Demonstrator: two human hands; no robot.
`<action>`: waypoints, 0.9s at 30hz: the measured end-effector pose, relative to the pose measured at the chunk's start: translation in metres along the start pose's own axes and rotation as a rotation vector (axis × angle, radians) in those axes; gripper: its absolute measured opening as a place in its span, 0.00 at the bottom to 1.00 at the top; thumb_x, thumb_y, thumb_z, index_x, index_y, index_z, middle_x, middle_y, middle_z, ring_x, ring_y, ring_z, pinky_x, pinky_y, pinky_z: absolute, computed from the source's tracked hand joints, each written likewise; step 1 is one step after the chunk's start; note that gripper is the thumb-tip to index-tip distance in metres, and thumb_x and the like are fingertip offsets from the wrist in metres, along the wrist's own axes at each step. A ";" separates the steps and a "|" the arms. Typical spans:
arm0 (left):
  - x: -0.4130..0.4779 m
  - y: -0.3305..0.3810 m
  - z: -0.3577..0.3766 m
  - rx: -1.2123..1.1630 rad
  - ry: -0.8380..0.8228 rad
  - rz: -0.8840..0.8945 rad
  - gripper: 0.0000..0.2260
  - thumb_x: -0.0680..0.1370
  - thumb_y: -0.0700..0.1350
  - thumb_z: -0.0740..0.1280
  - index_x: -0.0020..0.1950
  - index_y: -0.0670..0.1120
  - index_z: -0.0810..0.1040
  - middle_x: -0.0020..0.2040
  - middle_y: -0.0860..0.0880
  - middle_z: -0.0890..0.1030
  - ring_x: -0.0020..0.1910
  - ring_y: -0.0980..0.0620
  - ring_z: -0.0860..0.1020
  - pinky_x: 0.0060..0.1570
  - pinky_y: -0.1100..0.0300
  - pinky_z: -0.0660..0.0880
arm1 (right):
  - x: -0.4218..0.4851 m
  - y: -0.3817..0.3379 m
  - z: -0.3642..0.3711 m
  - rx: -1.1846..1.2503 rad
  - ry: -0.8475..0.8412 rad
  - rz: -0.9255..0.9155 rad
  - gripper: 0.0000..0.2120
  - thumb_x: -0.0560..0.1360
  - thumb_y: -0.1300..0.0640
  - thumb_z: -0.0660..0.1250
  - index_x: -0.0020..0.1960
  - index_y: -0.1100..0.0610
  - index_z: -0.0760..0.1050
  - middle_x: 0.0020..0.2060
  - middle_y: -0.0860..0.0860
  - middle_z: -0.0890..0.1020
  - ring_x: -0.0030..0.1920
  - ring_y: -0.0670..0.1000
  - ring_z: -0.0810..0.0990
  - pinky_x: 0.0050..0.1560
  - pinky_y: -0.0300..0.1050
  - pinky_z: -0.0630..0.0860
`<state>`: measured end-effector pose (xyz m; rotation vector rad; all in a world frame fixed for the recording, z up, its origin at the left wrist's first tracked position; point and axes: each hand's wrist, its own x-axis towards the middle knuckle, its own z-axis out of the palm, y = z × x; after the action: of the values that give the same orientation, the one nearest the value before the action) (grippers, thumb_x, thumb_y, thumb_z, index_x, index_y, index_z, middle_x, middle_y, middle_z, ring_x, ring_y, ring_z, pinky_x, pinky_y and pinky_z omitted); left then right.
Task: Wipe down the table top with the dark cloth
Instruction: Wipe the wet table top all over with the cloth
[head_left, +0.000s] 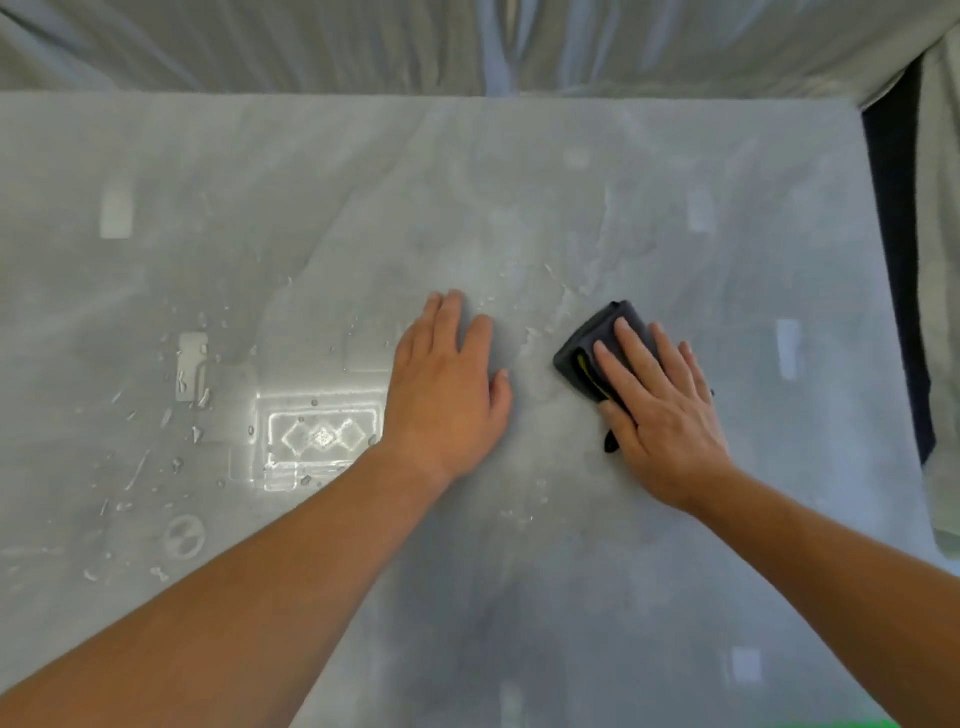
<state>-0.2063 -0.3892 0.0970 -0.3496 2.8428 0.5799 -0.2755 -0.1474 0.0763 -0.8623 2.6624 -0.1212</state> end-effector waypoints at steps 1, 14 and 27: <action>0.007 0.000 -0.004 0.006 0.004 -0.007 0.25 0.81 0.53 0.58 0.75 0.44 0.64 0.80 0.40 0.55 0.80 0.41 0.50 0.77 0.47 0.52 | 0.015 0.008 -0.006 0.009 0.015 0.041 0.27 0.82 0.42 0.45 0.81 0.45 0.50 0.81 0.45 0.47 0.81 0.54 0.42 0.79 0.55 0.40; 0.076 -0.001 -0.022 0.137 -0.045 -0.063 0.28 0.82 0.56 0.54 0.80 0.48 0.54 0.82 0.42 0.49 0.80 0.41 0.47 0.77 0.47 0.50 | 0.054 0.006 -0.013 0.017 0.026 -0.057 0.26 0.83 0.46 0.49 0.81 0.46 0.54 0.81 0.48 0.51 0.80 0.59 0.46 0.79 0.59 0.44; 0.086 -0.019 -0.025 0.147 -0.029 -0.093 0.28 0.82 0.59 0.49 0.80 0.50 0.58 0.82 0.43 0.52 0.80 0.42 0.49 0.76 0.46 0.51 | 0.092 -0.001 -0.025 0.030 0.034 -0.067 0.26 0.83 0.46 0.49 0.81 0.45 0.53 0.81 0.47 0.50 0.80 0.58 0.46 0.79 0.59 0.43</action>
<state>-0.2861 -0.4325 0.0901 -0.4412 2.8029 0.3528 -0.3538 -0.2027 0.0734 -0.9488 2.6567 -0.1928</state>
